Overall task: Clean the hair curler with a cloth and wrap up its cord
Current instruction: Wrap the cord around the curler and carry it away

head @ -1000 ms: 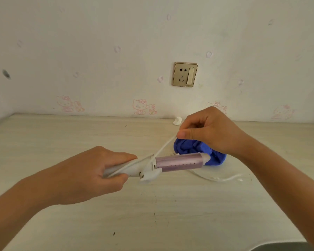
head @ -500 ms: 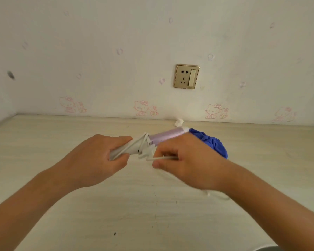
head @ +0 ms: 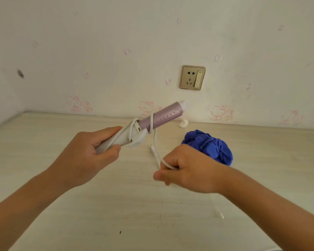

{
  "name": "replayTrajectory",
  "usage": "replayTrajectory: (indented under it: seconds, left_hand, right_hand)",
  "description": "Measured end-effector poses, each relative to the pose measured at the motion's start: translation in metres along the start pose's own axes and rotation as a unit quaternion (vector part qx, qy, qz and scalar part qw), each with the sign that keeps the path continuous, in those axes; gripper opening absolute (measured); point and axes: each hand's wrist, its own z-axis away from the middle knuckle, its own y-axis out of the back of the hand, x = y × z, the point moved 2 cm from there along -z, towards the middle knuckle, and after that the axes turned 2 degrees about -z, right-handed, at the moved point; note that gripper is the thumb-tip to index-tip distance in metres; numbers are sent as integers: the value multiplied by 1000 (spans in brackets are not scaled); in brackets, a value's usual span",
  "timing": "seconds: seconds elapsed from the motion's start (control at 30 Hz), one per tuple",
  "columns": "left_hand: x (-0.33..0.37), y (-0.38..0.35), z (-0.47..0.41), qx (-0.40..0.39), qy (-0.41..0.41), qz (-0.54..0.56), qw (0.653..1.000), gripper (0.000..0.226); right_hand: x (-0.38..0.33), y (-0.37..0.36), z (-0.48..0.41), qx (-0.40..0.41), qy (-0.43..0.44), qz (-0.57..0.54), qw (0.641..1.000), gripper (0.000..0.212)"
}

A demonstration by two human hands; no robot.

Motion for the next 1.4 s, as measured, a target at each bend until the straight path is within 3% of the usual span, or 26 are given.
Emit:
replayTrajectory:
  seconds: [0.1,0.17,0.23,0.3,0.4,0.5,0.6,0.73,0.83,0.97,1.07,1.17,1.27,1.4]
  left_hand:
    - [-3,0,-7,-107,7,-140,984,36]
    - [-3,-3,-4,-173,-15,-139,975,37]
    - [0,-4,3,-196,-41,-95,975,37]
    - [2,-2,10,-176,-66,-20,982,40]
    - [0,2,12,-70,-53,51,995,43]
    - [1,-8,12,-1,-30,69,997,43]
    - [-1,-2,-3,46,4,21,999,41]
    - [-6,4,-11,-108,24,-47,993,39]
    - [-1,0,-1,-182,-23,-29,983,41]
    - [3,3,9,-157,-68,61,983,45]
    - [6,1,7,-53,-41,112,991,42]
    - [5,-2,1,12,-17,91,996,40]
    - [3,-2,-2,-30,12,10,999,41]
    - [3,-5,-1,-174,8,-25,984,38]
  right_hand:
    - [-22,17,-2,67,70,22,995,46]
    - [-21,43,-10,131,87,26,987,38]
    - [-8,63,-17,163,51,-31,985,31]
    - [9,68,-18,160,9,-83,984,28]
    - [26,55,-15,157,-17,-43,987,21]
    - [22,27,-10,98,-45,28,994,33]
    - [2,15,-7,69,5,66,995,38]
    - [-19,45,-10,159,89,34,983,36]
    - [-11,68,-17,177,71,-47,981,34]
    - [13,70,-15,149,9,-92,985,34]
    - [18,52,-4,137,-8,-44,990,38]
    - [-2,39,8,111,40,49,992,39]
    - [-17,47,14,132,75,69,986,36]
    - [-12,60,14,150,52,32,987,15]
